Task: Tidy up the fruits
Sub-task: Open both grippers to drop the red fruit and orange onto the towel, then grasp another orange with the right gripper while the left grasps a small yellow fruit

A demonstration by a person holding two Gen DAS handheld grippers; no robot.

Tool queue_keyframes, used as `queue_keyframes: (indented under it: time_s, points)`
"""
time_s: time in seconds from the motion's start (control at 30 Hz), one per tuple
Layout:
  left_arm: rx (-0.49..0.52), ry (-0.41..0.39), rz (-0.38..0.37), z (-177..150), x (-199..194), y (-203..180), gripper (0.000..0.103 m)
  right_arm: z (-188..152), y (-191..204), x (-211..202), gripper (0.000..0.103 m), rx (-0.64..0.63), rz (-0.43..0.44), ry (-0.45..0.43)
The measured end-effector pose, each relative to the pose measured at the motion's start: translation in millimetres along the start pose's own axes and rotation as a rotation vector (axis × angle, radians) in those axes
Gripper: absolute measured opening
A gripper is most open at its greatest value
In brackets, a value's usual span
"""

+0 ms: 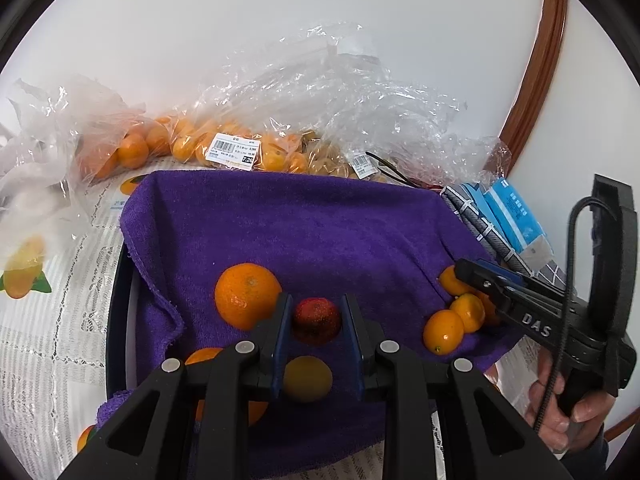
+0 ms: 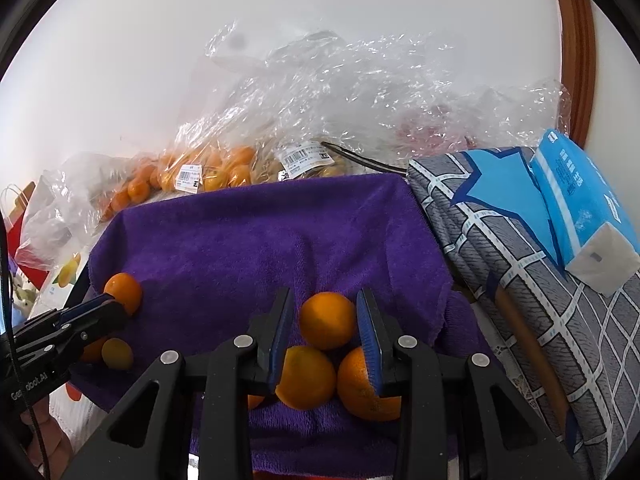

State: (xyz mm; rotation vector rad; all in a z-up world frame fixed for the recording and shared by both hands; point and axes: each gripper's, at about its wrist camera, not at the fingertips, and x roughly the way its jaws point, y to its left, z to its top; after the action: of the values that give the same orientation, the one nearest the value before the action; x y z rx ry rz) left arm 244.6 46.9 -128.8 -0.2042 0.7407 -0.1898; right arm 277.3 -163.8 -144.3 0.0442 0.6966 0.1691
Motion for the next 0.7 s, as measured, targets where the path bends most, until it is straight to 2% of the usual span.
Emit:
queue_keyframes:
  time_s: [0.07,0.1,0.13,0.17,0.37,0.47,0.7]
  points:
    - [0.003,-0.004,-0.001,0,0,0,0.029,0,0,-7,0.036,-0.005,-0.013,-0.008]
    - [-0.001,-0.006,-0.011,1,-1,0,0.035,0,0,-12,0.038,-0.005,-0.016,-0.018]
    - [-0.008,-0.005,-0.015,1,-3,1,0.041,-1,1,-19,0.045,-0.006,-0.015,-0.029]
    - [-0.013,-0.003,-0.010,2,-4,1,0.041,-2,1,-25,0.050,-0.007,-0.012,-0.034]
    - [-0.044,-0.026,0.010,3,-32,8,0.042,-23,14,-61,0.050,-0.029,-0.010,0.001]
    - [-0.064,-0.027,0.006,-6,-50,17,0.044,-42,19,-73,0.050,-0.020,0.037,0.032]
    - [-0.056,0.009,0.073,-39,-81,29,0.044,-75,29,-52,0.050,-0.028,0.058,0.127]
